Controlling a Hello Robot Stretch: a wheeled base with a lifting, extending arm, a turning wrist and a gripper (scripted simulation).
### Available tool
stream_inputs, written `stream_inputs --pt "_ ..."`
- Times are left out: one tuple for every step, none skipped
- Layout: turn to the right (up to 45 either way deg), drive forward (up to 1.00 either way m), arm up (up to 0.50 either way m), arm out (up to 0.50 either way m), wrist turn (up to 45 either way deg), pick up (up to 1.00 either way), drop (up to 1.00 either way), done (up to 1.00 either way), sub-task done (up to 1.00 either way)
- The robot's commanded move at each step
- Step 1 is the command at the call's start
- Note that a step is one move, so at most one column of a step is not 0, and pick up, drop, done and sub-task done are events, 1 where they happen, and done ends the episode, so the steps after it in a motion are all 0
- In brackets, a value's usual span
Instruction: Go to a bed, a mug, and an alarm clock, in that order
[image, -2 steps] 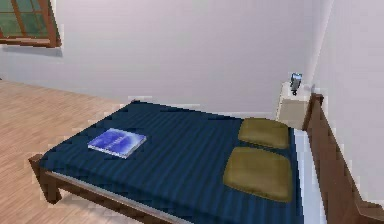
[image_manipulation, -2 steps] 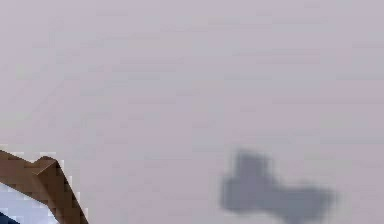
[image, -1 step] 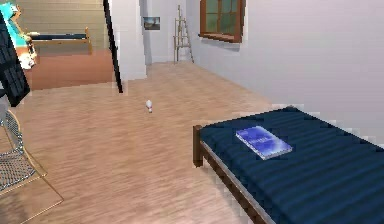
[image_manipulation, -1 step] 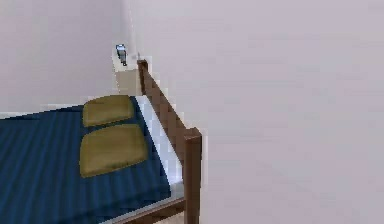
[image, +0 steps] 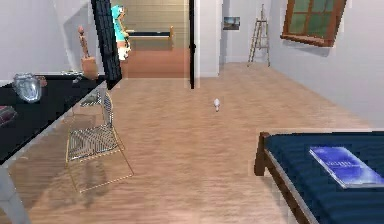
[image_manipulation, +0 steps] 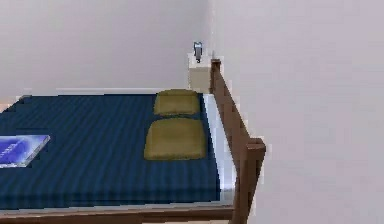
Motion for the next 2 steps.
stream_inputs --pt "0.0 1.00 0.00 0.00 0.0 0.00 0.00 0.00 0.00" --pt "-6.0 0.00 0.00 0.00 0.0 0.00 0.00 0.00 0.00"
